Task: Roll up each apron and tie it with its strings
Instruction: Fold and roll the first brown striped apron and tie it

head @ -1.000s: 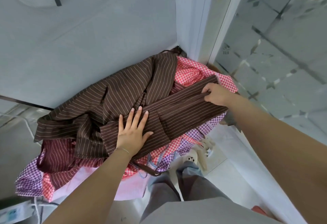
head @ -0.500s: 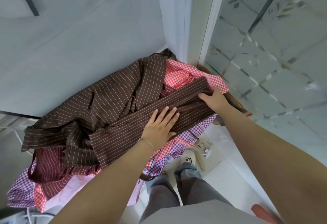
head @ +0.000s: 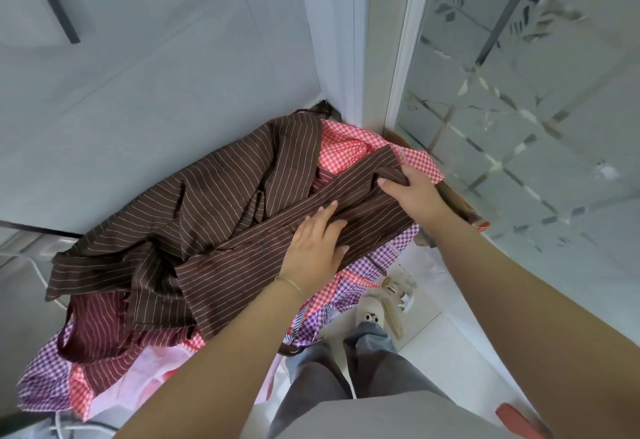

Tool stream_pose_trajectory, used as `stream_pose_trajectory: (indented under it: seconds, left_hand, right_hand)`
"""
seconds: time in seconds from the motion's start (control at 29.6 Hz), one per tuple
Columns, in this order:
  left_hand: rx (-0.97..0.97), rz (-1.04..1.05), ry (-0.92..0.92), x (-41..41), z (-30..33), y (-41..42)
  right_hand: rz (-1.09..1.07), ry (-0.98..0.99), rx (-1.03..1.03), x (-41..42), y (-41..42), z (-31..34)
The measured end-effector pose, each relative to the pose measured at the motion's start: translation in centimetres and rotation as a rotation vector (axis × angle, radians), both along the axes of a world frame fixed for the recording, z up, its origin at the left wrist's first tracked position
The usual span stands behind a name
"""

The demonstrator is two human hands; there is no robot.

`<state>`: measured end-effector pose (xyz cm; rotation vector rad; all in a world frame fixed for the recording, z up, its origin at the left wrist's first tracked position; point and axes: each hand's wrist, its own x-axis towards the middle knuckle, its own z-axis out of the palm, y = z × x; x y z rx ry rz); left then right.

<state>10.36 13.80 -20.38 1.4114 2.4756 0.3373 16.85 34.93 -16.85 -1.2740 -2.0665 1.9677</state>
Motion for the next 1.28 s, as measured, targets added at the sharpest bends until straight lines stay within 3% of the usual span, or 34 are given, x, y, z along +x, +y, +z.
stream_pose_trajectory:
  seconds: [0.07, 0.2, 0.3, 0.44, 0.54, 0.71, 0.78, 0.91, 1.28]
  left_hand:
    - [0.170, 0.282, -0.228, 0.2, 1.7, -0.8]
    - [0.553, 0.865, -0.970, 0.3, 5.3, -3.5]
    - [0.665, 0.979, -1.123, -0.2, 6.0, -7.0]
    - [0.513, 1.243, -0.997, -1.2, 4.3, -9.5]
    - [0.414, 1.254, -0.820, -2.3, 3.2, -11.2]
    - [0.396, 1.161, -0.794, -2.4, 3.3, -13.7]
    - [0.404, 1.165, -0.803, -2.3, 2.9, -15.5]
    - [0.452, 1.202, -0.703, -2.7, 2.9, -17.4]
    - [0.377, 1.197, -0.449, -4.9, 1.9, -18.7]
  right_hand:
    - [0.023, 0.073, 0.134, -0.1, -3.1, 1.3]
    - [0.170, 0.031, 0.449, -0.4, -11.7, 2.3]
    - [0.428, 0.027, 0.586, -1.0, -18.4, 1.5]
    - [0.716, 0.086, 0.569, -0.9, -23.6, -0.3]
    - [0.808, 0.161, 0.464, 0.0, -24.0, -1.7]
    - [0.373, 0.333, 0.878, 0.9, -21.5, -4.4]
    - [0.338, 0.276, 0.986, 0.3, -21.2, -4.5]
    - [0.541, 0.111, 1.093, -1.0, -21.5, -4.6]
    - [0.721, -0.190, 1.136, -2.6, -24.4, -6.2]
